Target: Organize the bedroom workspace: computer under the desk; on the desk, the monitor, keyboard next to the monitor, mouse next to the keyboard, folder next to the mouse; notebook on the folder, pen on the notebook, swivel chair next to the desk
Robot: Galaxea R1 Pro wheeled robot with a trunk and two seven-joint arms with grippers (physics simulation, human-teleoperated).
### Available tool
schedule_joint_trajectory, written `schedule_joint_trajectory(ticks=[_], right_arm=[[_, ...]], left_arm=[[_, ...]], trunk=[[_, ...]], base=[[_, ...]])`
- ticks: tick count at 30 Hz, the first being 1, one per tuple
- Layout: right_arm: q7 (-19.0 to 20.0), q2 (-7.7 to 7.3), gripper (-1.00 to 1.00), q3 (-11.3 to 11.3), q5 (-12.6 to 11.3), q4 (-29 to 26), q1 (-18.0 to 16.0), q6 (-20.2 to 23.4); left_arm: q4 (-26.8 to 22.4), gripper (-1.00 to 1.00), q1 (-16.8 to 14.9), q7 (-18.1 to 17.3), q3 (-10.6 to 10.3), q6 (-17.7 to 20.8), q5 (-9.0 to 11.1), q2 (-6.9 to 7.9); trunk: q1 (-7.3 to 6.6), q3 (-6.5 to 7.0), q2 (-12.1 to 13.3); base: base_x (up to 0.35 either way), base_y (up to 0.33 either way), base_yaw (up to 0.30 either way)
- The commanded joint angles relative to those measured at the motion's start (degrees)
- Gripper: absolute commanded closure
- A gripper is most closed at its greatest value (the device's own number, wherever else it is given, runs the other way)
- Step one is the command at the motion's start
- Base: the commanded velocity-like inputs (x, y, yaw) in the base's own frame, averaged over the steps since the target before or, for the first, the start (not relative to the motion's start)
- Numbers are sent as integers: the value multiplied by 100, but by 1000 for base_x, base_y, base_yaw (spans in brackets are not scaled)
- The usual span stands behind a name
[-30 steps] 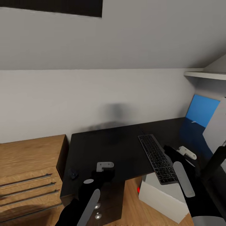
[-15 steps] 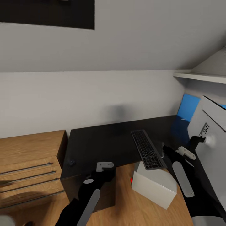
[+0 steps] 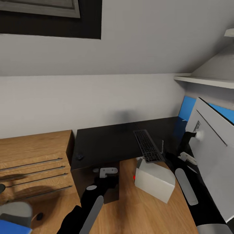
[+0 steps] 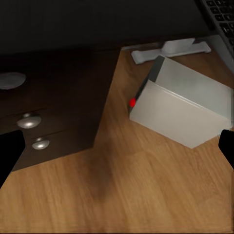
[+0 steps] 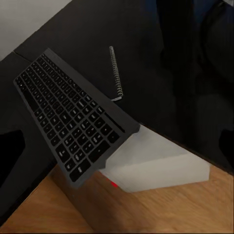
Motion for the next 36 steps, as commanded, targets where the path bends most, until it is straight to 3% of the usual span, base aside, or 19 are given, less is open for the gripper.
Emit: schedule_joint_trajectory(ticks=[1, 7, 10, 12, 17, 25, 36], right_arm=[[-31, -2, -100, 10, -34, 14, -4, 23], [44, -1, -100, 25, -39, 62, -3, 33], [218, -5, -100, 20, -41, 72, -3, 41], [533, -14, -100, 10, -189, 227, -4, 51], [633, -17, -100, 8, -365, 294, -3, 51], [666, -15, -100, 13, -625, 374, -1, 49], [676, -11, -100, 15, -664, 393, 4, 52]], left_arm=[[-7, -100, -5, 56, -7, 12, 61, 1], [-7, -100, -5, 56, -7, 12, 61, 1], [-7, -100, -5, 56, -7, 12, 61, 1], [-26, -100, -5, 56, -7, 12, 64, 1], [-100, -100, -5, 56, -7, 12, 68, -1], [-163, -100, -5, 56, -9, 12, 69, -15], [-165, -100, -5, 56, -8, 12, 69, -17]], trunk=[[-26, 11, 36], [-158, 119, 277], [-158, 119, 277], [-158, 119, 277], [-158, 119, 277], [18, -25, -44], [260, -222, -485]], base=[[-343, 0, 0], [-343, 0, 0], [-343, 0, 0], [-191, 0, 0], [-66, 0, 0], [-11, 0, 0], [-1, 0, 0]])
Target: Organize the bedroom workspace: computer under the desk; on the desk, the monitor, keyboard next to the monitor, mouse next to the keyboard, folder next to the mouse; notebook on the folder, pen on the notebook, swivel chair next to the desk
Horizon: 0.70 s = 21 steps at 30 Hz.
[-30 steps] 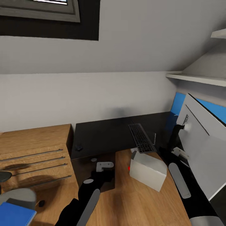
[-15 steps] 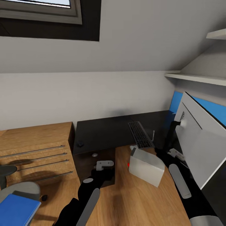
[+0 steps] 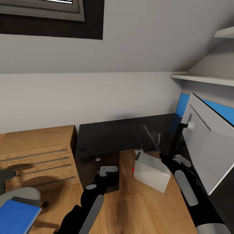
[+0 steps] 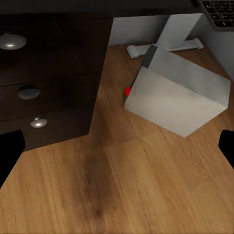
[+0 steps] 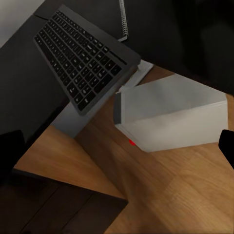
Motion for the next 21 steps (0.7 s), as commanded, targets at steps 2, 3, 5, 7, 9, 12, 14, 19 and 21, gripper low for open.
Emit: schedule_joint_trajectory(ticks=[2, 3, 5, 7, 9, 12, 14, 19, 21], right_arm=[[-36, -1, -100, 1, -49, -8, -3, 22], [-36, -1, -100, 1, -60, -8, -3, 23], [-37, -3, -100, 1, -141, -7, -3, 24], [-40, -5, -100, 1, -217, -7, -1, 25], [-41, -6, -100, 1, -290, -7, 6, 25], [-44, -9, -100, 1, -417, -21, 28, 25], [-42, -9, -100, 1, -432, -22, 30, 25], [-43, -9, -100, -2, -527, -28, 32, 27], [-44, -12, -100, -8, -650, -26, 32, 49]], left_arm=[[-7, -100, -5, 56, -7, 12, 60, 1], [-5, -100, -5, 56, -7, 12, 60, 1], [-2, -100, -5, 56, -7, 12, 60, 1], [0, -100, -5, 61, -8, 12, 60, 1], [2, -100, -5, 62, -7, 12, 60, 1], [9, -100, -5, 65, -8, 12, 53, 1], [10, -100, -5, 65, -9, 12, 54, 1], [11, -100, -5, 65, -7, 12, 56, 1], [12, -100, -5, 65, -7, 12, 57, 1]], trunk=[[45, -43, -86], [67, -61, -126], [111, -97, -207], [155, -133, -287], [199, -169, -367], [265, -223, -487], [309, -259, -568], [418, -348, -768], [462, -384, -848]], base=[[0, 0, 0], [0, 0, 0], [0, 0, 0], [0, 0, 0], [0, 0, 0], [0, 0, 0], [0, 0, 0], [0, 0, 0], [0, 0, 0]])
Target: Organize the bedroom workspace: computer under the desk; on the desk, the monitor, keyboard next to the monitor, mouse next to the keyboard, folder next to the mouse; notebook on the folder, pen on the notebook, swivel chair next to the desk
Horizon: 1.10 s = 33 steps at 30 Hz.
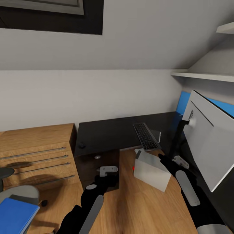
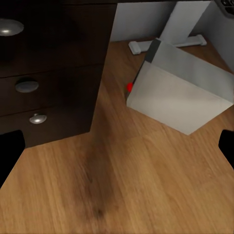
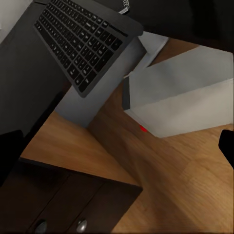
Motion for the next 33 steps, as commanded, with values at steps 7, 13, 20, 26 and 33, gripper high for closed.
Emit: schedule_joint_trajectory(ticks=[7, 13, 20, 26, 33], right_arm=[[-32, -24, -100, -16, -303, 98, -4, 47], [4, -30, -100, -21, -348, 253, -4, 36], [724, -35, -100, -27, -368, 652, -4, 40], [2410, -36, -100, -87, -459, 1309, -4, 62], [2894, -28, -100, -275, -720, 1506, -4, 17]], left_arm=[[13, -100, -5, 56, -14, 12, 65, -6], [17, -100, -5, 56, -15, 12, 64, -8], [18, -100, -5, 56, -16, 12, 65, -8], [18, -100, -5, 56, -16, 12, 65, -8], [18, -100, -5, 56, -16, 12, 64, -8]], trunk=[[155, -133, -286], [286, -240, -527], [440, -366, -808], [572, -474, -1048], [726, -599, -1329]], base=[[0, 0, 0], [0, 0, 0], [0, 0, 0], [0, 0, 0], [0, 0, 0]])
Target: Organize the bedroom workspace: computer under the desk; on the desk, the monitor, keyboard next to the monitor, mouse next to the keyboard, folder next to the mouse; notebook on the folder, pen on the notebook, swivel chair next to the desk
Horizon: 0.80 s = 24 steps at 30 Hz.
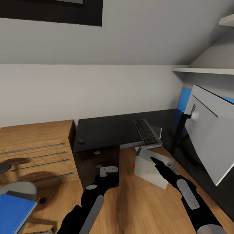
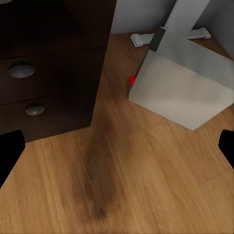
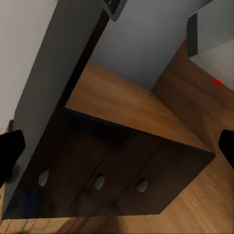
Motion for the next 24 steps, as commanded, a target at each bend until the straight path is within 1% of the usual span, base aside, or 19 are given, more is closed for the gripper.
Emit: schedule_joint_trajectory(ticks=[1, 3, 6, 10, 12, 14, 16, 19, 21, 23, 24], right_arm=[[30, 2, -100, -32, -29, 2, -3, 28], [51, 1, -100, -81, -47, 7, -3, 22], [48, 12, -100, -254, -64, 12, -3, 11], [45, 39, -100, -335, -75, 27, -3, -50], [38, 75, -100, -349, -91, 47, -6, -340], [36, 108, -100, -345, -93, 51, -8, -500], [25, 347, -100, -357, -86, 56, -10, -1047], [-23, 487, -100, -365, -87, 76, -11, -1368], [-89, 539, -100, -370, -95, 102, -12, -1480], [-183, 571, -100, -376, -162, 118, -12, -1534], [-224, 576, -100, -378, -254, 122, -12, -1539]], left_arm=[[-6, -100, -5, 56, -7, 11, 60, 1], [-6, -100, -5, 56, -7, 11, 60, 1], [-6, -100, -5, 56, -7, 11, 60, 1], [-11, -100, -5, 56, -7, 11, 55, 7], [-10, -100, -5, 56, -7, 11, 59, 9], [-11, -100, -5, 56, -7, 11, 57, 9], [-12, -100, -5, 56, -7, 11, 56, 9], [-8, -100, -5, 56, -7, 12, 58, 8], [-7, -100, -5, 56, -12, 12, 59, 4], [-6, -100, -5, 55, -12, 14, 60, 2], [-6, -100, -5, 54, -14, 13, 60, 2]], trunk=[[22, -24, -45], [66, -60, -125], [132, -114, -245], [220, -186, -406], [264, -222, -486], [308, -258, -566], [352, -294, -646], [418, -347, -767], [462, -383, -847], [506, -419, -927], [527, -437, -967]], base=[[0, 0, 0], [0, 0, 0], [0, 0, 0], [0, 0, 0], [0, 0, 0], [0, 0, 0], [0, 0, 0], [0, 0, 0], [0, 0, 0], [0, 0, 0], [0, 0, 0]])
